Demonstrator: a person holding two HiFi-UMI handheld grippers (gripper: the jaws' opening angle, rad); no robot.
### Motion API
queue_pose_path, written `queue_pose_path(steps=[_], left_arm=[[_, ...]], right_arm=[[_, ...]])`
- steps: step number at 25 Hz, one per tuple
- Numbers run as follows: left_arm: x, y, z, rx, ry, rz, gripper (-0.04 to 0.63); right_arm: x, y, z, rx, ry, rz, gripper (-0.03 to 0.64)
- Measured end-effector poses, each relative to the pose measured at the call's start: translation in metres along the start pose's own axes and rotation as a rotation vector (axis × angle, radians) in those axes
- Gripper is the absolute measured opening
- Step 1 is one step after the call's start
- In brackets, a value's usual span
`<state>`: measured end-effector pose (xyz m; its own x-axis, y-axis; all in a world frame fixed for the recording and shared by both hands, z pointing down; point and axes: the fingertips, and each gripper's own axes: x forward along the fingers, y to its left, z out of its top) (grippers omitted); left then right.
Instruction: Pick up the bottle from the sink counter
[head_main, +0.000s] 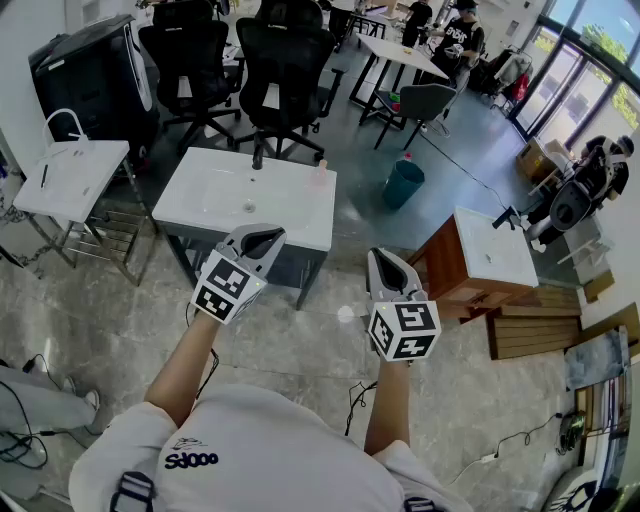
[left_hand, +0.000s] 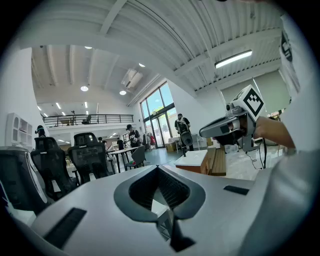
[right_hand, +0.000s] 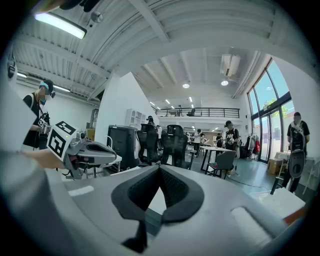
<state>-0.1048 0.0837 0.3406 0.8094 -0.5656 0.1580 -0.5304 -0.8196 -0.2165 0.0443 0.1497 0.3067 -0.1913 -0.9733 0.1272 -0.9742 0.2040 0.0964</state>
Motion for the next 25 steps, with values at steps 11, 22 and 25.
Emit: queue_pose_path(steps=[11,22,25], left_arm=[[0.005,-0.016,-0.004,-0.012,0.028,0.011,0.005],[0.017,-0.05,-0.008,-0.018,0.05,0.012,0.005],[0.021,-0.052,-0.014,-0.036,0.059,0.017,0.005]], right_arm=[[-0.005,-0.009,-0.011,0.028,-0.004,0.018,0.011],[-0.013,-0.021,-0.038,-0.007,0.055,0.091,0.011],[-0.013,-0.026,-0.047,0.011,0.06,0.092,0.011]])
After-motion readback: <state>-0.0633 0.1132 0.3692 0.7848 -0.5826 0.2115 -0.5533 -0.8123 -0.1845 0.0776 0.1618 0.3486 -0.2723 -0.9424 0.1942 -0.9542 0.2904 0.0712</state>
